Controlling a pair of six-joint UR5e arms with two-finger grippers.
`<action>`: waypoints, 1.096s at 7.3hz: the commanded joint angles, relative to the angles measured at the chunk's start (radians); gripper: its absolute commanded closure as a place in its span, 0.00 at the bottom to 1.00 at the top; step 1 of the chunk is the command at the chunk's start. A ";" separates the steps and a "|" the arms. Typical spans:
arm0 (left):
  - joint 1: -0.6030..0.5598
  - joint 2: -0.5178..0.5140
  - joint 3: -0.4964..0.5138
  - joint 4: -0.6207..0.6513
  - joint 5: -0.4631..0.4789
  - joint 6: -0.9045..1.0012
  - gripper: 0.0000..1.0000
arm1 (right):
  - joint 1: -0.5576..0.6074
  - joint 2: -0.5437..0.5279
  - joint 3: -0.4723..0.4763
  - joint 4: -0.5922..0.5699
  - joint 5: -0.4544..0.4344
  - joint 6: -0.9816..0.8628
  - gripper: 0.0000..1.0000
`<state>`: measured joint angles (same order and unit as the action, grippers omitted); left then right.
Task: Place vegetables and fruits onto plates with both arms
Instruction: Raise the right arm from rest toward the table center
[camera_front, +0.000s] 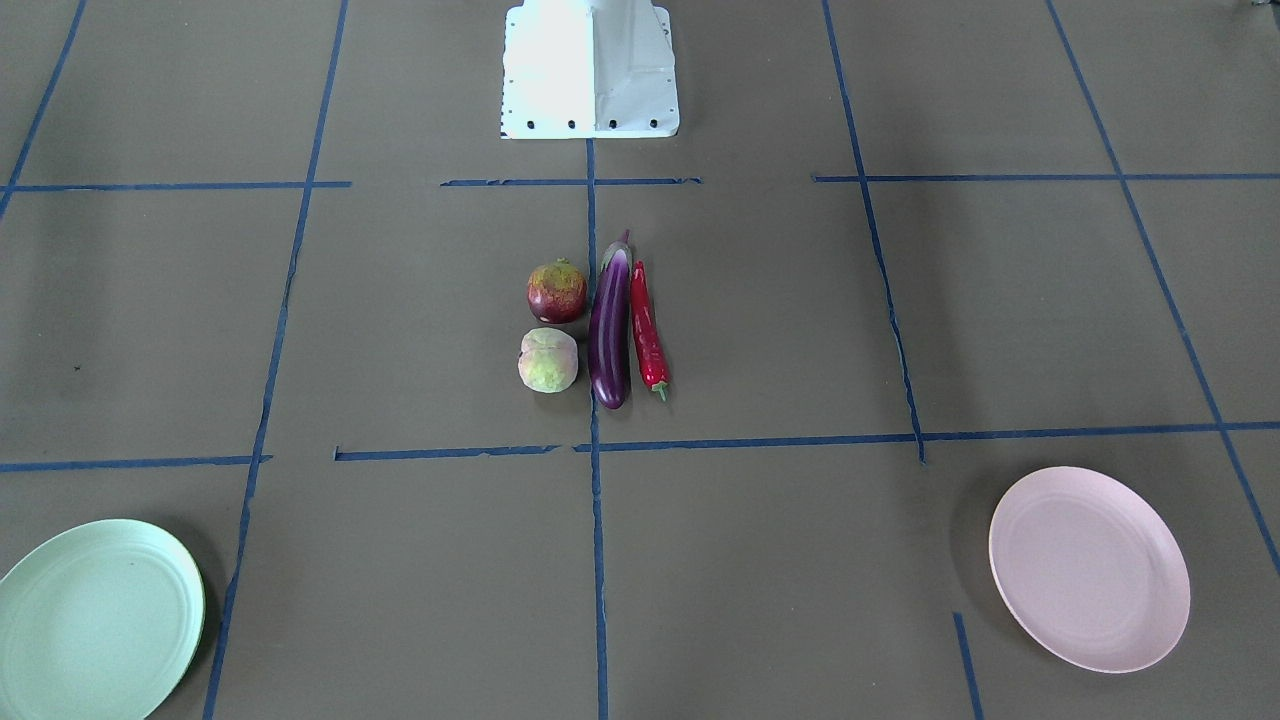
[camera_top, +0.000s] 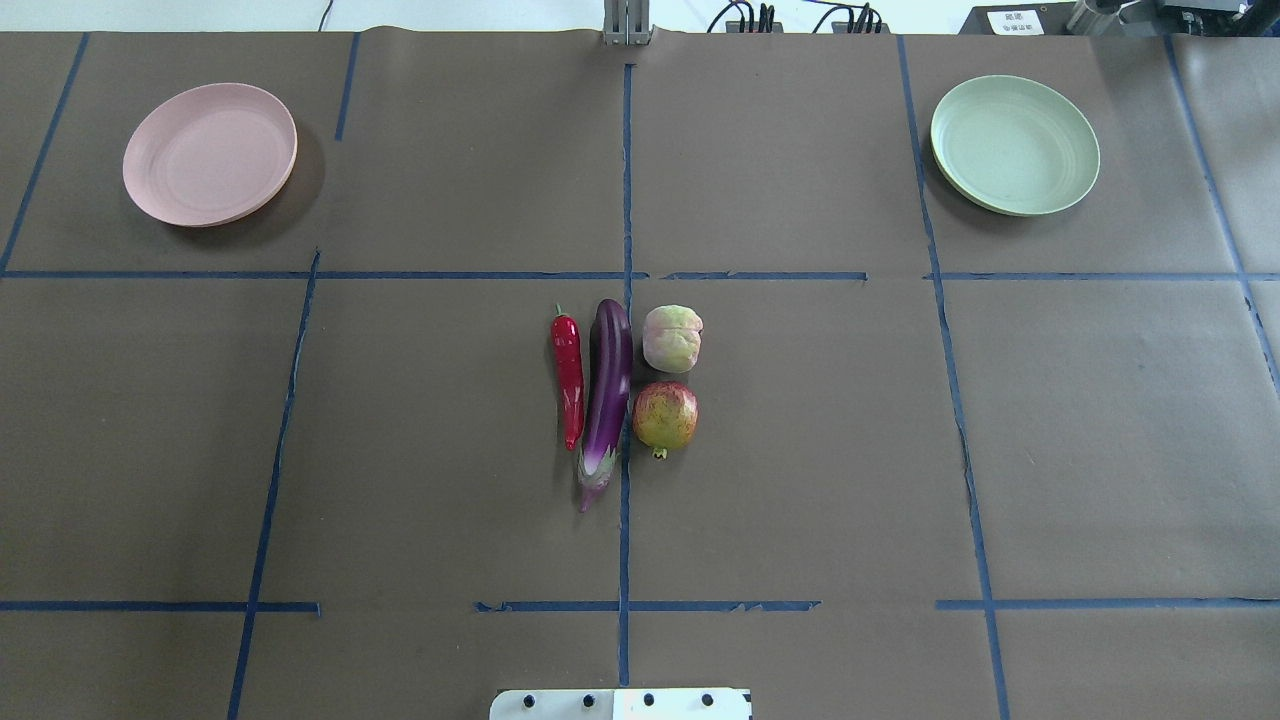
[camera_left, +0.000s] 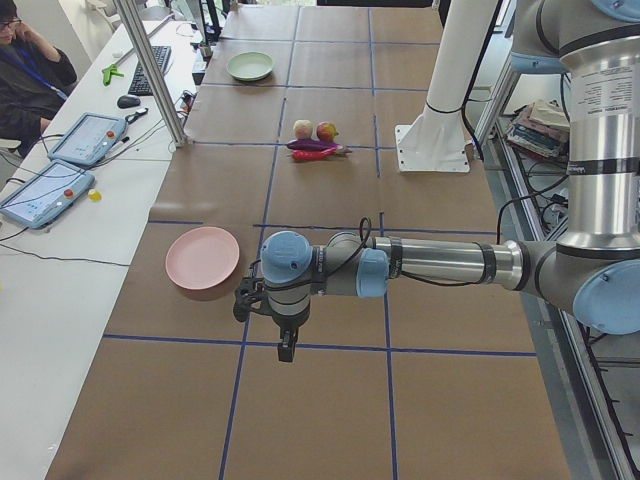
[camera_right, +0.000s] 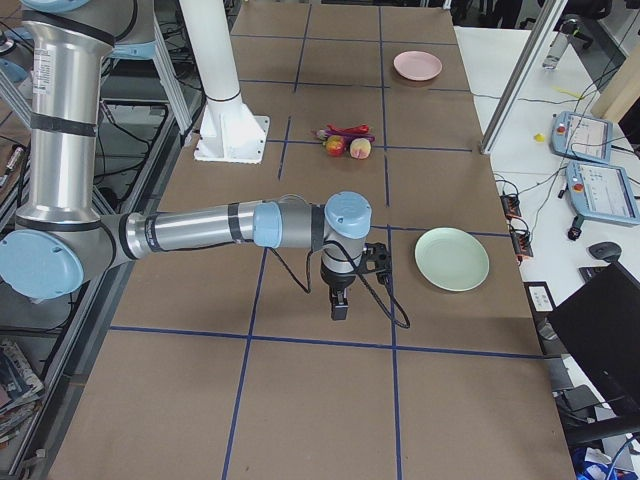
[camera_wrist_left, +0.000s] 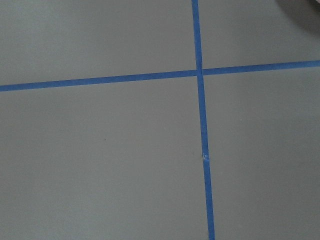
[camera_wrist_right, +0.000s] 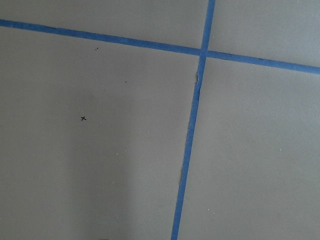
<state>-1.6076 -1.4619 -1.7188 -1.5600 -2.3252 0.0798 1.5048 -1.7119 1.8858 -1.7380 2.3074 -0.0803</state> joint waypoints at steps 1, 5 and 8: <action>0.000 0.005 -0.010 0.002 -0.002 0.002 0.00 | 0.000 0.003 0.004 0.001 0.000 0.001 0.00; 0.000 0.011 -0.013 0.000 -0.005 0.002 0.00 | -0.124 0.157 0.024 0.025 -0.003 0.004 0.00; 0.005 0.011 -0.013 -0.002 -0.005 0.002 0.00 | -0.306 0.395 0.027 0.026 -0.009 0.255 0.00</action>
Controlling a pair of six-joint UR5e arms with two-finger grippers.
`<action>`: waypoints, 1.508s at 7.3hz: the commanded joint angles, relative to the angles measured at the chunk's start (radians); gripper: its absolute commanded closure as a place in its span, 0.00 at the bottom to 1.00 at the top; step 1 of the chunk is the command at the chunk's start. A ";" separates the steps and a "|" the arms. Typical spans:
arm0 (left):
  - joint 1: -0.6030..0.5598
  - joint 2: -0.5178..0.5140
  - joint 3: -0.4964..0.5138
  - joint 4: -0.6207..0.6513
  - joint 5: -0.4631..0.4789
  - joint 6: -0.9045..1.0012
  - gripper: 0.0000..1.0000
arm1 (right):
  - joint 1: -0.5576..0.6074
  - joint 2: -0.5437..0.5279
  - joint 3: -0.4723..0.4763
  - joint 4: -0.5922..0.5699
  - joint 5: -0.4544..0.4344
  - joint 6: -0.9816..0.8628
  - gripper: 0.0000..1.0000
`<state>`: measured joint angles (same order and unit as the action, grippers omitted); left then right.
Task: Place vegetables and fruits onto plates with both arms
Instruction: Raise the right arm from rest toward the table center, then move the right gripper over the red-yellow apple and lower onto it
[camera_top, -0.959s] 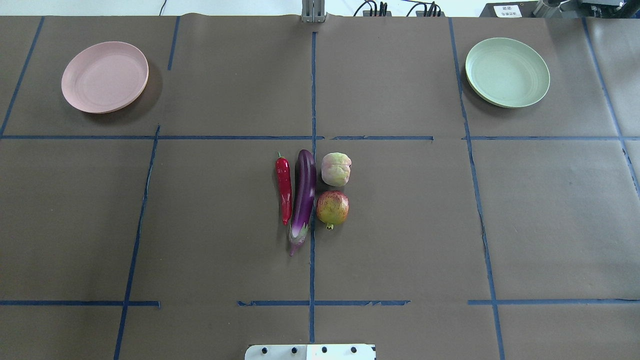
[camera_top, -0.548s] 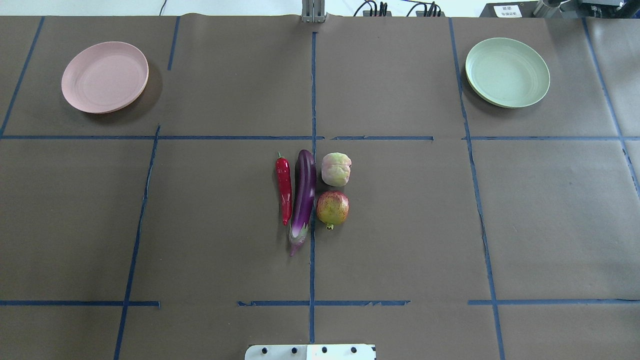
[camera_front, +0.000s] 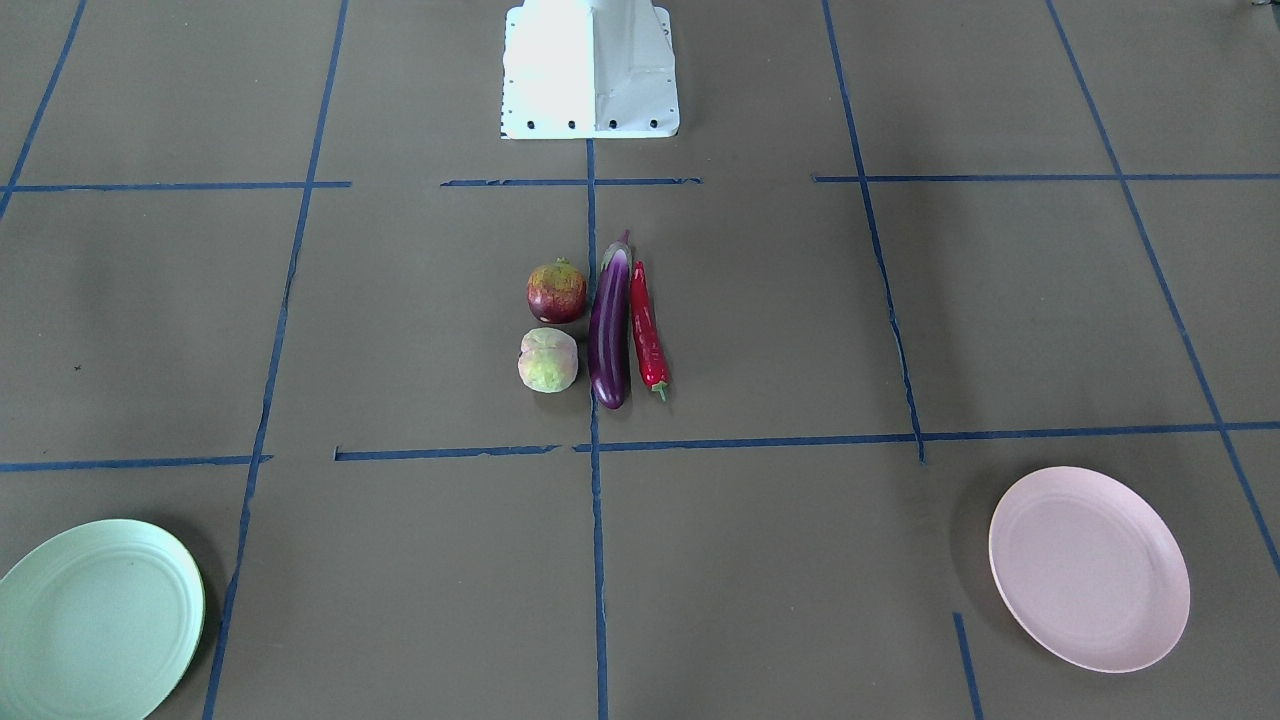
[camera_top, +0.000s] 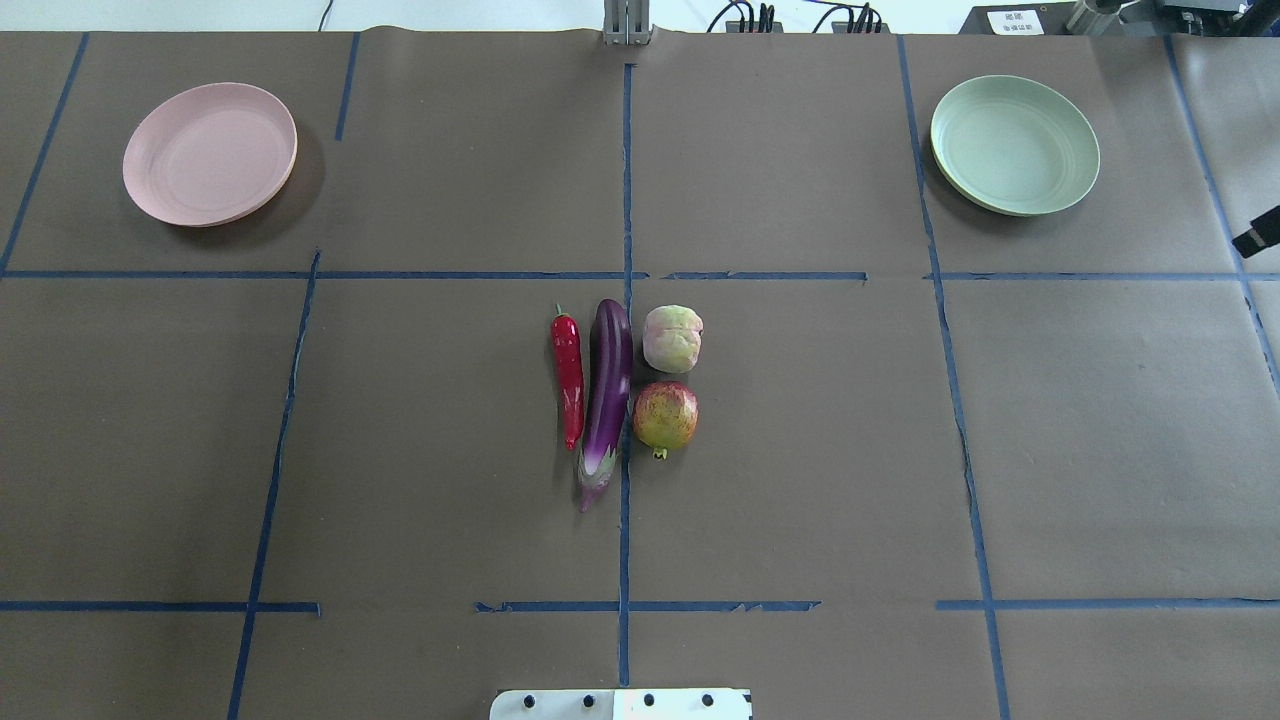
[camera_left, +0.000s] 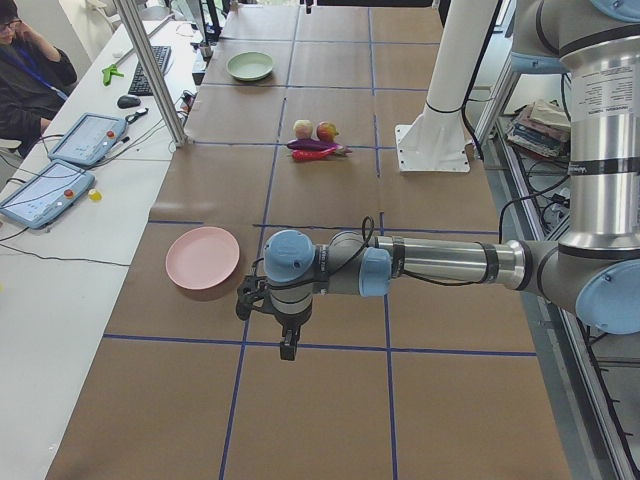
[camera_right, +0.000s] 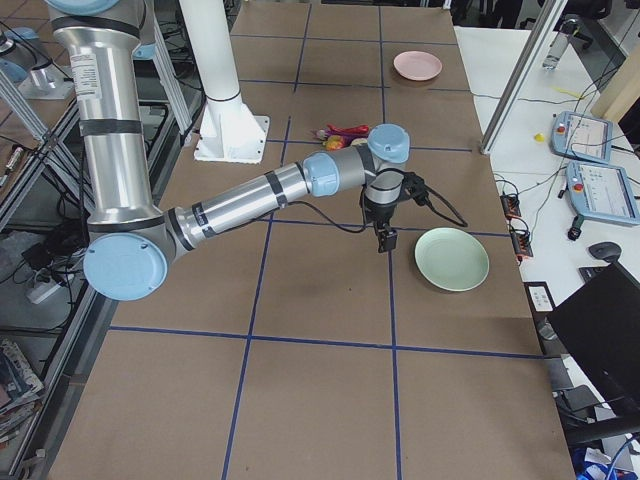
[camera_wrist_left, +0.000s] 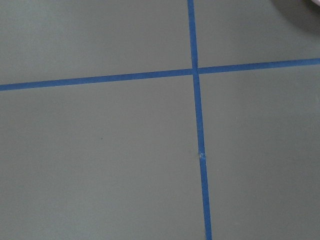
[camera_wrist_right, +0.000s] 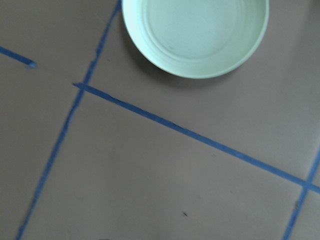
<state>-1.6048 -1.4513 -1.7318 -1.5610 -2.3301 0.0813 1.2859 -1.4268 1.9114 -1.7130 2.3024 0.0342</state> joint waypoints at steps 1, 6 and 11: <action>0.002 0.000 0.000 -0.001 0.000 0.000 0.00 | -0.173 0.194 -0.003 0.000 -0.011 0.265 0.00; 0.006 -0.001 0.000 -0.001 0.000 0.000 0.00 | -0.677 0.388 0.058 -0.002 -0.423 1.049 0.00; 0.013 0.000 0.000 -0.001 -0.002 0.000 0.00 | -0.855 0.597 -0.221 -0.002 -0.632 1.198 0.00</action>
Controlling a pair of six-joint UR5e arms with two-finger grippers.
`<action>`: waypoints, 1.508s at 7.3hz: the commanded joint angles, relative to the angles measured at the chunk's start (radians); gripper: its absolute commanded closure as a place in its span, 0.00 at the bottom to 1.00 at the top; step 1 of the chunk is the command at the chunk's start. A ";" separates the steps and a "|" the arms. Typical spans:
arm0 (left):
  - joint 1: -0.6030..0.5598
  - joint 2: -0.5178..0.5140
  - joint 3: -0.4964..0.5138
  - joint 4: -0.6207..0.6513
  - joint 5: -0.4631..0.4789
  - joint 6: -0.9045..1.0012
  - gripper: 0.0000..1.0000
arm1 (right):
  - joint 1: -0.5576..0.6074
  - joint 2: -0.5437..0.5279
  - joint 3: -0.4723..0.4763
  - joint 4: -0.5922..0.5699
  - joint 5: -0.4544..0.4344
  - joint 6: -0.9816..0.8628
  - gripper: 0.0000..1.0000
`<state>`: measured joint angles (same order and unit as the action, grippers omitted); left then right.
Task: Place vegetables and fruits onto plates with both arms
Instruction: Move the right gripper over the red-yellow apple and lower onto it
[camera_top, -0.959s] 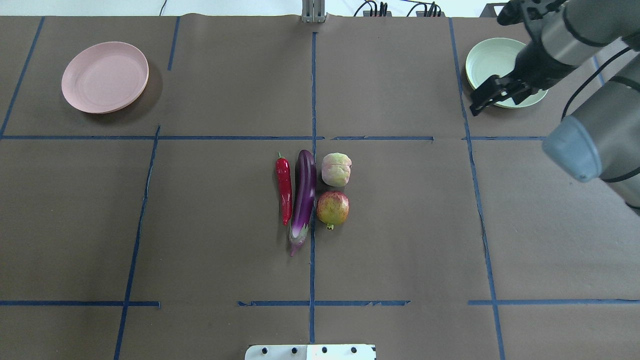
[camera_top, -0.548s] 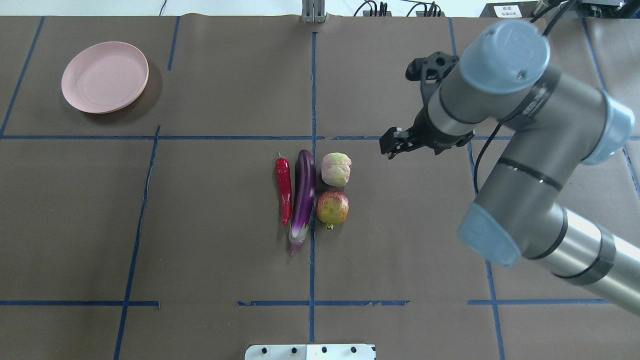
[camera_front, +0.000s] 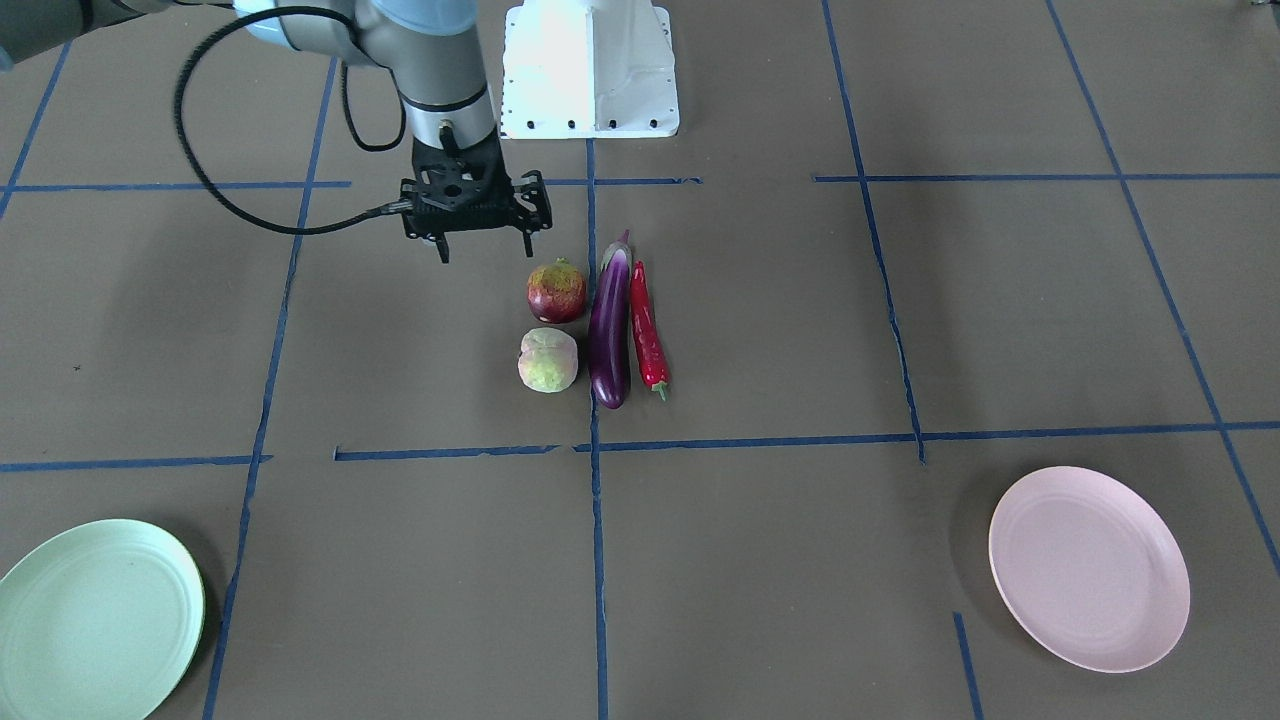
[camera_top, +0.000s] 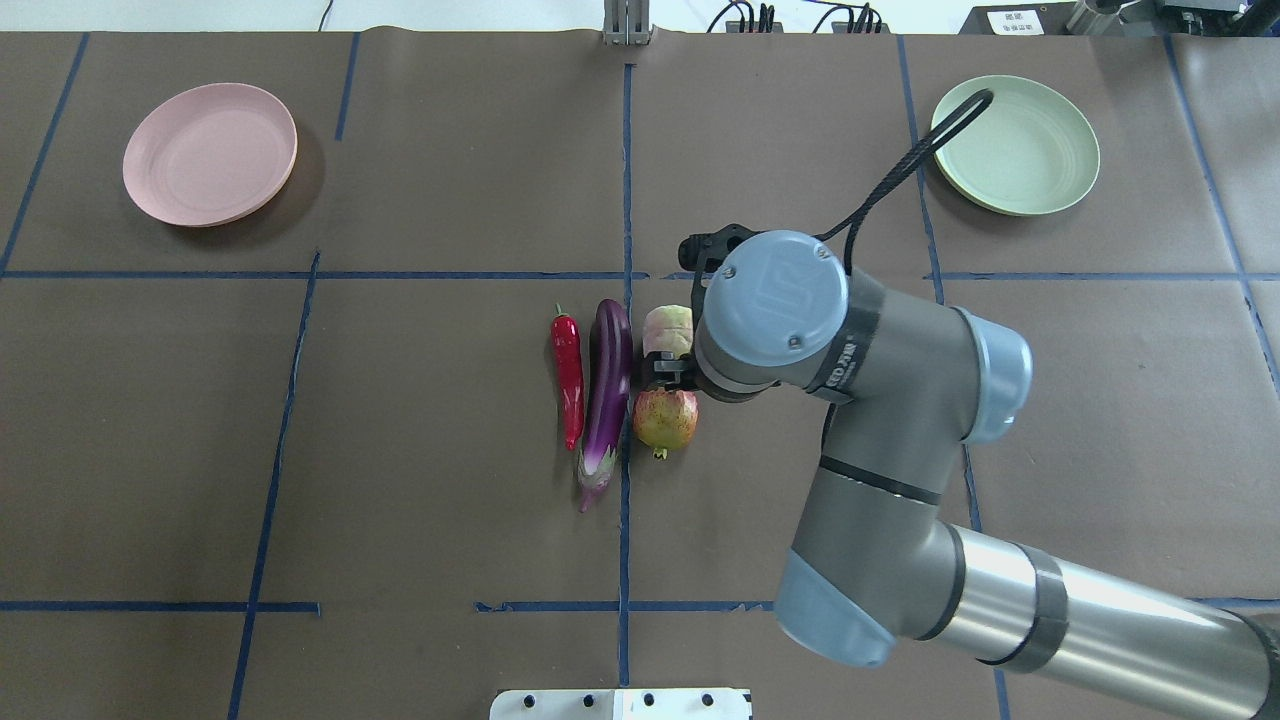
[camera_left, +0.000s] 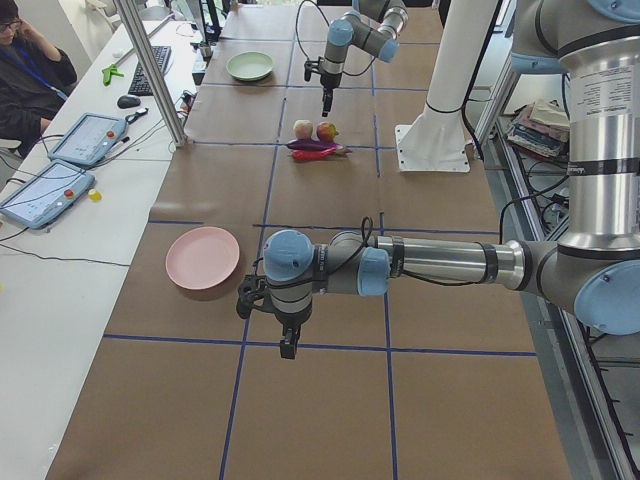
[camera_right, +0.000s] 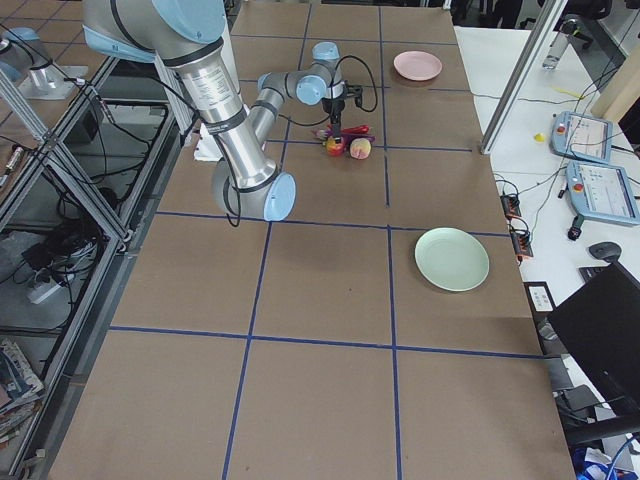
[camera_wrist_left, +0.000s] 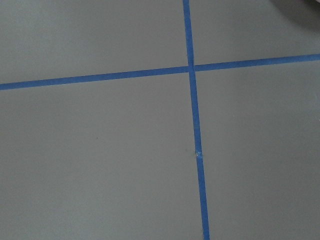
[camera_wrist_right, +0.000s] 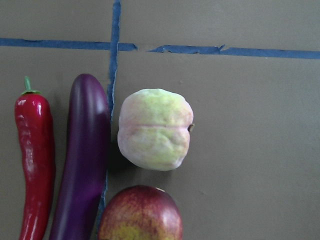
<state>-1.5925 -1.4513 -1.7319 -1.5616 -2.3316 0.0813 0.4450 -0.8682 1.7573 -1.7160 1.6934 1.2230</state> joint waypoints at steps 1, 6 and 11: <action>0.000 0.000 0.000 0.000 0.000 0.000 0.00 | -0.019 0.050 -0.096 0.001 -0.023 0.009 0.00; 0.035 0.000 0.003 0.000 0.000 -0.002 0.00 | -0.049 0.072 -0.199 0.052 -0.032 -0.003 0.01; 0.037 0.000 0.005 0.000 0.000 -0.002 0.00 | 0.025 0.080 -0.118 0.020 0.042 -0.010 0.97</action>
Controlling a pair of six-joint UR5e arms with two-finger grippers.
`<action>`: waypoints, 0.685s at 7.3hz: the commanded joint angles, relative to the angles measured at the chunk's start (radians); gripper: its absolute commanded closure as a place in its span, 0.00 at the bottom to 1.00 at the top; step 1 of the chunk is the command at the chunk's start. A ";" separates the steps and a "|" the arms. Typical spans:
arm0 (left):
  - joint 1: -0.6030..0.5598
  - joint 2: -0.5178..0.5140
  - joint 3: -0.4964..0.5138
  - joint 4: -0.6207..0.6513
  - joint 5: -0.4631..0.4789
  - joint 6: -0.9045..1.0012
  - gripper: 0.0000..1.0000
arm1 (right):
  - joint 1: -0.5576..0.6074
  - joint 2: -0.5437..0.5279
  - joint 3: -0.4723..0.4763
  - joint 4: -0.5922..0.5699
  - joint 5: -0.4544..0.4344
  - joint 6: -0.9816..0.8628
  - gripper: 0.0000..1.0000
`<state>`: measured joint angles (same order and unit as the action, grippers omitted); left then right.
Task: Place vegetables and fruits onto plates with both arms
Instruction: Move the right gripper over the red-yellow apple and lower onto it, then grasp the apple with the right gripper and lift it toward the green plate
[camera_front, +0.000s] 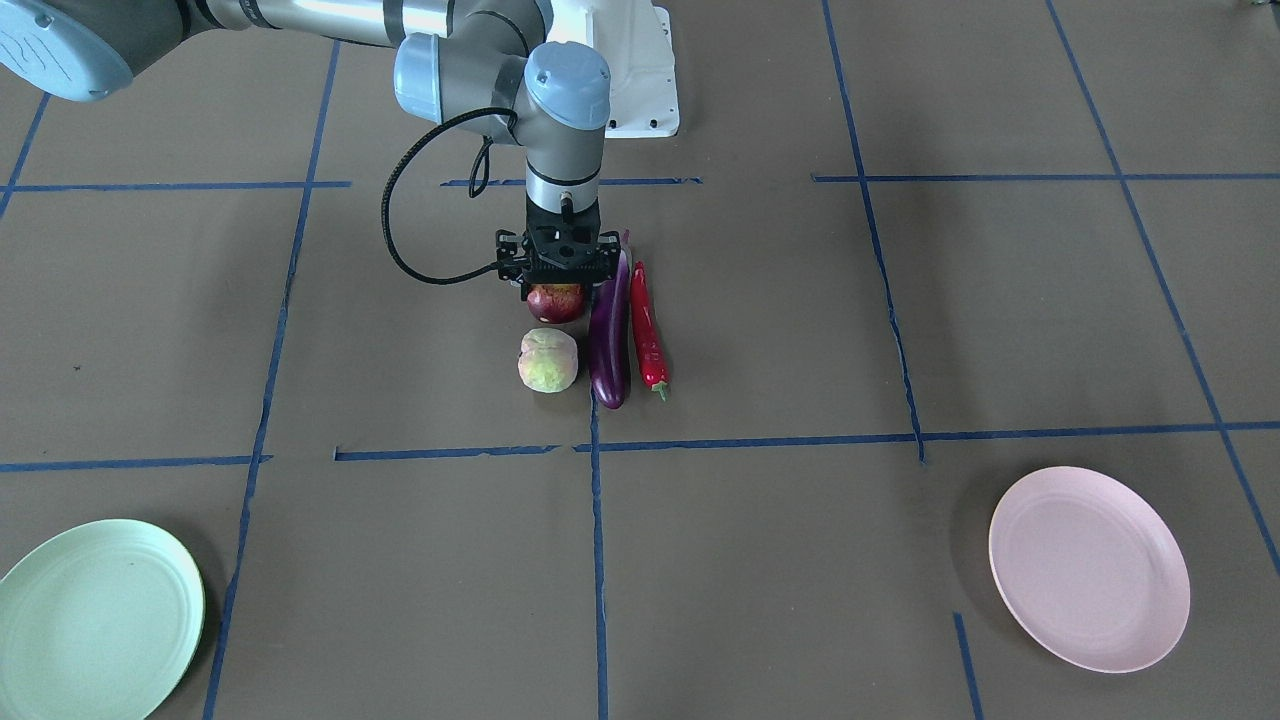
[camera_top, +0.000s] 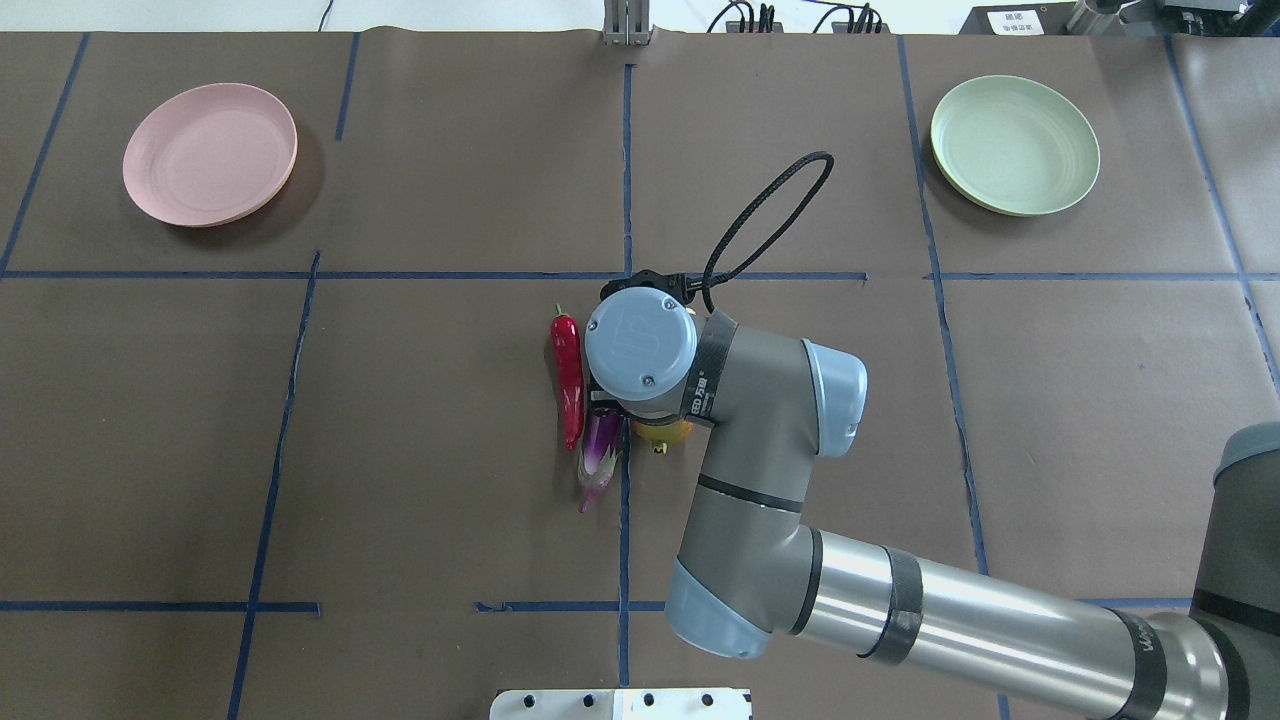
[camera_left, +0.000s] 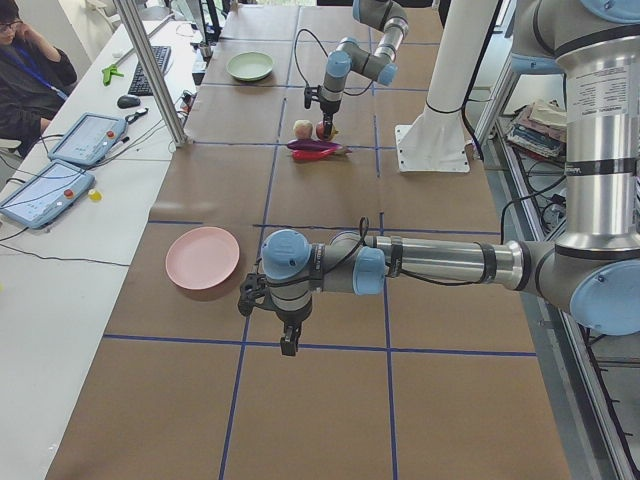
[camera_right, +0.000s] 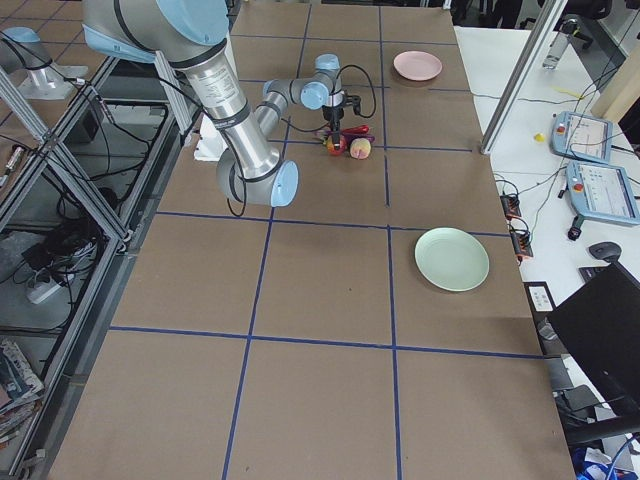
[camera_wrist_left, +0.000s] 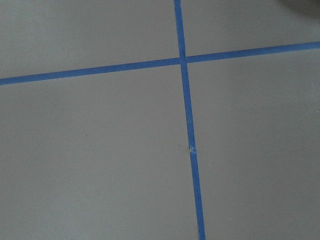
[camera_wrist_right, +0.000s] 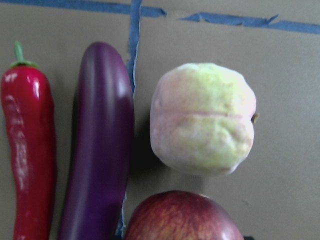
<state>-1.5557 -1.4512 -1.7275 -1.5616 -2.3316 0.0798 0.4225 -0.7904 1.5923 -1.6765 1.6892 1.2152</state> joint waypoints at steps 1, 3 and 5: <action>0.000 0.000 0.000 0.000 0.000 0.000 0.00 | 0.120 0.002 0.098 -0.069 0.114 -0.047 0.97; 0.000 0.000 0.000 0.002 0.000 0.000 0.00 | 0.313 -0.010 0.110 -0.095 0.263 -0.268 0.96; 0.002 0.000 0.002 0.002 0.000 0.000 0.00 | 0.508 -0.068 0.059 -0.086 0.380 -0.560 0.96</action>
<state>-1.5544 -1.4511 -1.7269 -1.5603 -2.3316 0.0798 0.8078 -0.8268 1.6877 -1.7679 2.0027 0.8383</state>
